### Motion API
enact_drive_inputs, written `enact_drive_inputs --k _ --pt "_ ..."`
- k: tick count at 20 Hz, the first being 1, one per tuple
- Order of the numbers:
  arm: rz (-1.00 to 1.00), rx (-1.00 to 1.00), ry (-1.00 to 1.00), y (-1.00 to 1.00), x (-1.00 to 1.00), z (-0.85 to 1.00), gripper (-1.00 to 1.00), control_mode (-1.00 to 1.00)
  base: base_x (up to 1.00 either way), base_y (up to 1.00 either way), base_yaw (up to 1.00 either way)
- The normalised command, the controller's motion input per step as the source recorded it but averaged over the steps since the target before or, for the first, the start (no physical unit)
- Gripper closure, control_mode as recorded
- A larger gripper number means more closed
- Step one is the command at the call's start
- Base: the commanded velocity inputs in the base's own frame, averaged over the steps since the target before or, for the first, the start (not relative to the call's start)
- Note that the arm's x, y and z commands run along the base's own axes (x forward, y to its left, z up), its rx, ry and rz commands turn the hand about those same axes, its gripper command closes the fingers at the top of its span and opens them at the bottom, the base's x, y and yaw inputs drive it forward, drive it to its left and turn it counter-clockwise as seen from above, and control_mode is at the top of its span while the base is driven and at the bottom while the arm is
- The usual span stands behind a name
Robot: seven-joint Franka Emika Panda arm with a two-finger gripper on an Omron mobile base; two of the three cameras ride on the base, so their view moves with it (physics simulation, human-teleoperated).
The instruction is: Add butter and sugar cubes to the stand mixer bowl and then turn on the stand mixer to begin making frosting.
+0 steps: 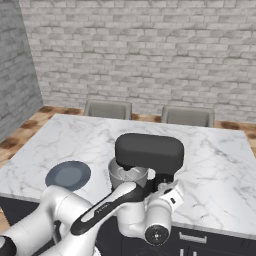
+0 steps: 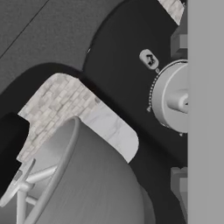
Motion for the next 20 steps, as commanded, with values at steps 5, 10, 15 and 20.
enact_drive_inputs --k 5,10,15,20 --pt "0.0 0.0 0.0 -0.11 0.12 -0.12 -1.0 -1.0 0.0 0.0 0.0" --pt "0.0 0.0 0.0 -0.1 0.05 -0.08 -1.0 -1.0 0.0 0.0 0.0" --pt "0.0 0.0 0.0 0.01 0.0 -0.11 1.0 -1.0 0.0 0.0 0.0" --pt "0.0 0.0 0.0 0.05 0.05 -0.05 1.0 -1.0 0.0 0.0 0.0"
